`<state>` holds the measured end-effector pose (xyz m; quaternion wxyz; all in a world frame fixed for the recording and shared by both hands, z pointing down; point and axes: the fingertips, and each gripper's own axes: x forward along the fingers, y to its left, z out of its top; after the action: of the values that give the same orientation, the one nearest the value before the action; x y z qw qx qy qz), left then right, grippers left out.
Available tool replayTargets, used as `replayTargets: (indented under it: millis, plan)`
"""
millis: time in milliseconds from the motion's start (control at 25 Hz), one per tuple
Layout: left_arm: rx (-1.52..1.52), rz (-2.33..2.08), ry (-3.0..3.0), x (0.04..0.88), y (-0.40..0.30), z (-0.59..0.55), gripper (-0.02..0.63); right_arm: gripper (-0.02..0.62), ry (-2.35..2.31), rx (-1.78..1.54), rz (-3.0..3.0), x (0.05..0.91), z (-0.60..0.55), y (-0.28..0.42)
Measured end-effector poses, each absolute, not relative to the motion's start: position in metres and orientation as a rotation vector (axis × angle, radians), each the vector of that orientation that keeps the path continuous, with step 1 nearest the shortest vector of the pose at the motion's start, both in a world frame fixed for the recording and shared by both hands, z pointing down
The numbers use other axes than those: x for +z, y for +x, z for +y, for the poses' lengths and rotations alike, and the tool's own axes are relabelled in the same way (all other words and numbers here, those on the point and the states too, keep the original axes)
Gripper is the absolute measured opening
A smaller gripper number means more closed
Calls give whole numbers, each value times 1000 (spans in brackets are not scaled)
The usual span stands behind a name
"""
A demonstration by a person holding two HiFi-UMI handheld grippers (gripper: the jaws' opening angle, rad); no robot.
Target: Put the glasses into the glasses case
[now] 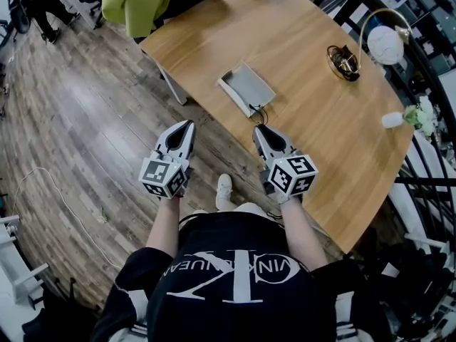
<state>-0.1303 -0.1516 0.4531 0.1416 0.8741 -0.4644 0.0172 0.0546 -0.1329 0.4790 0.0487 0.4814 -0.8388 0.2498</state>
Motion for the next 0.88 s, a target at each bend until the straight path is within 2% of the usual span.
replayTargets:
  millis: [880]
  plan:
    - [107,-1330,2504,468,-115,-218,18,57,1291,705,-2513,498,-207,44]
